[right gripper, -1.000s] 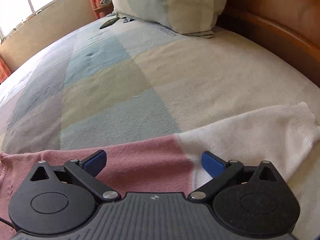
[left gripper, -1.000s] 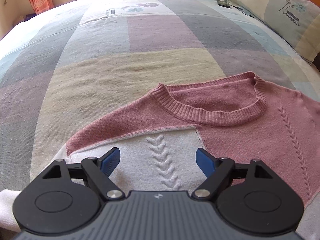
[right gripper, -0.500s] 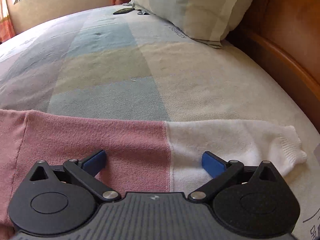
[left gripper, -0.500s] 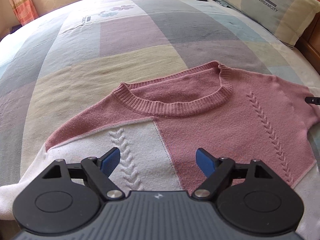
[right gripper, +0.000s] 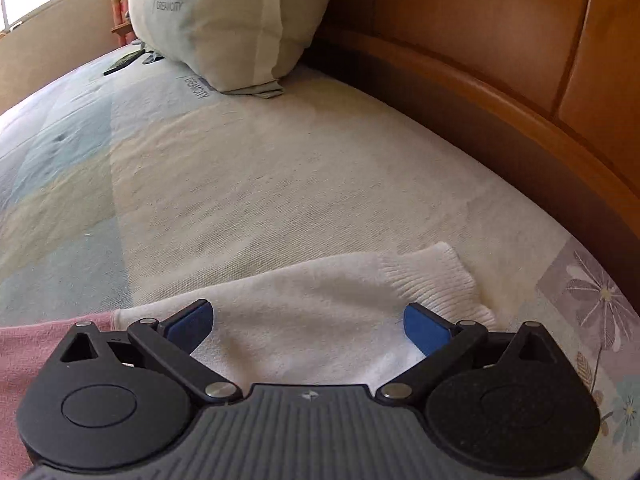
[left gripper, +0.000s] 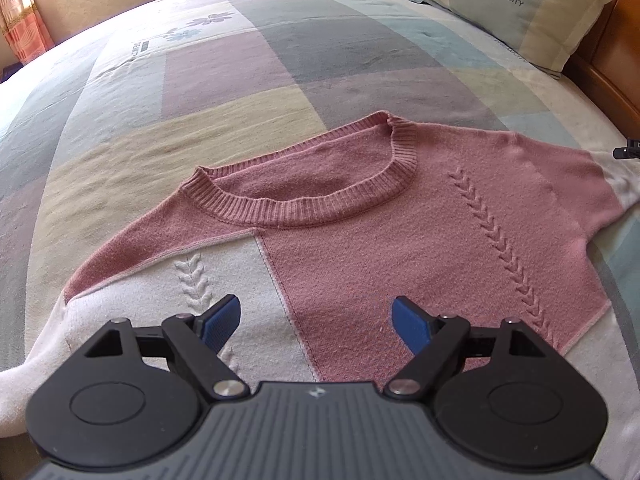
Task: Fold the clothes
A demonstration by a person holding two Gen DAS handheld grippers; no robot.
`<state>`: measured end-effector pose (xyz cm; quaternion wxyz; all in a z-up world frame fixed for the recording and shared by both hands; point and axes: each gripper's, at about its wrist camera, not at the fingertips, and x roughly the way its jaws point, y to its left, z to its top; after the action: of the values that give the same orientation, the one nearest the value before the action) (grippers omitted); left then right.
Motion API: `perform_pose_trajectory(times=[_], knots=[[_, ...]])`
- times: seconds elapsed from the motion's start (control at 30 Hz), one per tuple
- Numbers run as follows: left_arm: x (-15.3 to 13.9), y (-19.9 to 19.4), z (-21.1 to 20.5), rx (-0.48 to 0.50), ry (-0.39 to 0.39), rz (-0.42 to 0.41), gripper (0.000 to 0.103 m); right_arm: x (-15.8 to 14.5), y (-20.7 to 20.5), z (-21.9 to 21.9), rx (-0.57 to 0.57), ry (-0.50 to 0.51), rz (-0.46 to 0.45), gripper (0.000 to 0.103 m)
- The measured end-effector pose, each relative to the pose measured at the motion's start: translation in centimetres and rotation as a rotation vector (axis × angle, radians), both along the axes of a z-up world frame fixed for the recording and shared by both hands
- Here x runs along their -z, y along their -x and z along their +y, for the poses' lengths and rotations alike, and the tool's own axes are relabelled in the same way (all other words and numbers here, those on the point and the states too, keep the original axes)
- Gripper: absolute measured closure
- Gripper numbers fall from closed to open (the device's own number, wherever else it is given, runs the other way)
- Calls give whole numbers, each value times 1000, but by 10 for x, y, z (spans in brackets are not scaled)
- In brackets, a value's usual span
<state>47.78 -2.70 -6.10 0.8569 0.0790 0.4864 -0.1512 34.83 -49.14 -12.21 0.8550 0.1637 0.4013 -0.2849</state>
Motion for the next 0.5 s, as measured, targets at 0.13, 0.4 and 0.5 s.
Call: perform_pose_trajectory(times=[0.13,0.4,0.5], knots=[[1,4,-6,7,3,7,20,-11,-10,54,-158,15,-38,0],[4,16,-2,30,-27,15,20,25,4,119,-366,118,-28,0],[5,19,0,38,-46,1,20,12,11,117,-354,90,12,0]])
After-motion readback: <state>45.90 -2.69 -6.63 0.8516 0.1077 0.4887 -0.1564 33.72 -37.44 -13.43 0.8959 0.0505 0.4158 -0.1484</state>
